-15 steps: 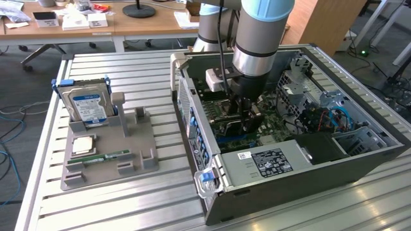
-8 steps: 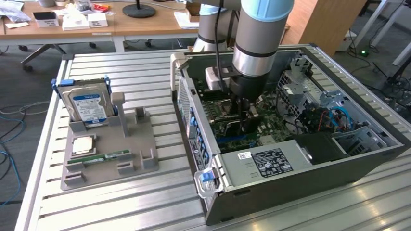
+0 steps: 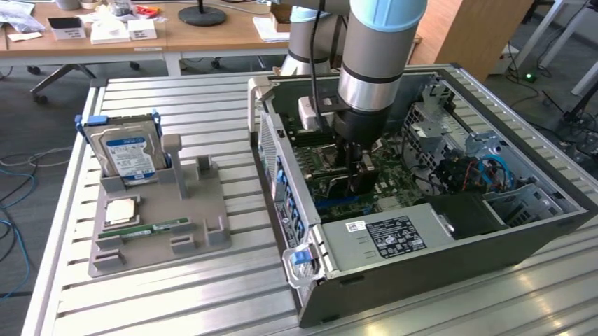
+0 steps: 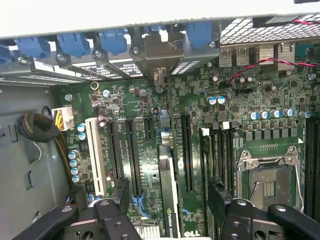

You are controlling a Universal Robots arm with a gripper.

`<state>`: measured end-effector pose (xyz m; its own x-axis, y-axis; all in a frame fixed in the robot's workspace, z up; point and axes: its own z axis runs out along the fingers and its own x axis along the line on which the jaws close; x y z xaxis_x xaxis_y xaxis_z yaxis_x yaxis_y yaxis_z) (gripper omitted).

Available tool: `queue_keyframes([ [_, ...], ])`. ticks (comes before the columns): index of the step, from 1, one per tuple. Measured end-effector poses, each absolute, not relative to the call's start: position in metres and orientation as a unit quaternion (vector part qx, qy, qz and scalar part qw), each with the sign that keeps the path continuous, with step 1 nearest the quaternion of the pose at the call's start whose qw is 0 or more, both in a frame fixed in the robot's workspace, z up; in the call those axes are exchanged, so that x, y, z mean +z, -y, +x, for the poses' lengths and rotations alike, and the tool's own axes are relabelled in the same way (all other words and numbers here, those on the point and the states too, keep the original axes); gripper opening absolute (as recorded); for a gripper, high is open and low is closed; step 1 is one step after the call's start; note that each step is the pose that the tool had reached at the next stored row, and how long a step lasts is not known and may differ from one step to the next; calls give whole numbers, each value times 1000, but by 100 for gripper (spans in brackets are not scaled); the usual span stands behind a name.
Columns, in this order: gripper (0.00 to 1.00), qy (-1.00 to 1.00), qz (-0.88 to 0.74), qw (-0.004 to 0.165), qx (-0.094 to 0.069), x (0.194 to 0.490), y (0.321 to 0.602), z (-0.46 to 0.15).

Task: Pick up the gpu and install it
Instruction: 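Insert the gpu into the slot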

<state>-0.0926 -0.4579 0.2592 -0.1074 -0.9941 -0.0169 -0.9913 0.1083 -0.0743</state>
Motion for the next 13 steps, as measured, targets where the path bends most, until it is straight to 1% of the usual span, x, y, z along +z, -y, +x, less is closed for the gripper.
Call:
queue_keyframes([
  [13, 73, -744, -667, 33, -20, 254, 458, -93],
])
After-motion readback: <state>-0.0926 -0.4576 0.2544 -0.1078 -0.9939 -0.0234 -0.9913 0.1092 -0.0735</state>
